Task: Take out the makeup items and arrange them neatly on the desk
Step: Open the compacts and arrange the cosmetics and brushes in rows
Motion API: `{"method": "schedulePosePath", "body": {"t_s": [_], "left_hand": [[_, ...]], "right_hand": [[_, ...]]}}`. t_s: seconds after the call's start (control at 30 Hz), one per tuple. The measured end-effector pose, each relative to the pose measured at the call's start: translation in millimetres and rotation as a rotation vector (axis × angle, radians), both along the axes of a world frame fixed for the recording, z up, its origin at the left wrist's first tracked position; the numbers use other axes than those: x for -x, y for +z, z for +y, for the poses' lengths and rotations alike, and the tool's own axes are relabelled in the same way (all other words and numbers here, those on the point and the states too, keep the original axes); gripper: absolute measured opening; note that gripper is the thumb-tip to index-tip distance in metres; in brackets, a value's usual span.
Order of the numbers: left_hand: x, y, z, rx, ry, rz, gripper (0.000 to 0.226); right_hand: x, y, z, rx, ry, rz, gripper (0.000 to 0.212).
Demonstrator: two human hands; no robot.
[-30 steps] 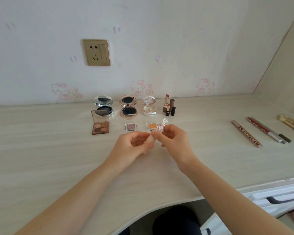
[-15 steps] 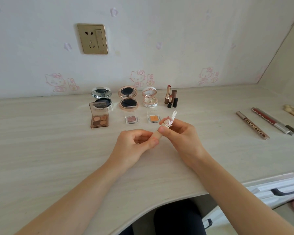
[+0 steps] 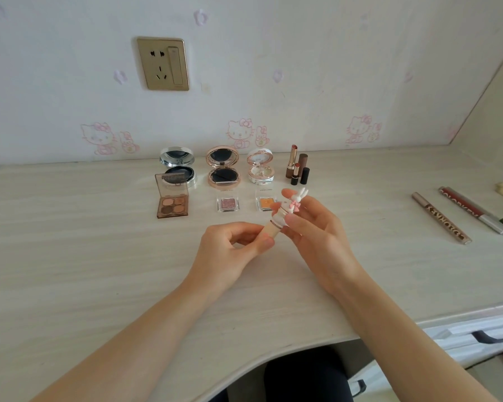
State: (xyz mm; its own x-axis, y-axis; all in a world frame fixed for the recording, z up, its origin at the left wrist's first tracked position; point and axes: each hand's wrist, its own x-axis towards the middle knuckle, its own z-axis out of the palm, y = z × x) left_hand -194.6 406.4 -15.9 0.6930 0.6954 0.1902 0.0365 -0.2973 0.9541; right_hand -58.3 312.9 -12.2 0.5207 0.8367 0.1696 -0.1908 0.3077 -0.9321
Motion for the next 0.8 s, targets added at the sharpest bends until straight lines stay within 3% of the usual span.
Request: {"method": "schedulePosePath", "body": {"t_s": [0.13,0.27,0.43,0.6,0.8], "left_hand": [[-0.1,0.3,-1.5,-0.025,-0.005,0.011,0.011],[-0.1,-1.2,0.3,-0.008,-0.004,0.003,0.014],[1.0,-0.1,-1.9,-0.035,0.005,0.013,0.012],[1.5,-0.8,0.2,-0.045,0.019,0.011,0.014],[1.4,-1.3,-2.5,-0.059,-0.006,0.038,0.013]], "right_hand": [[1.3,-3.5,2.3,0.058,-0.119,-0.095,0.027],[0.1,1.0,-2.0,-0.006,-0.040,0.024,0.047],[1.2,-4.6,0.8,0.090,-0.150,-0.161,0.023],[0.2,-1.1,-2.2,0.017,-0.023,-0.027,0.039],[3.3,-2.6,-0.8,0.090,-0.151,-0.175,0.013]]}}
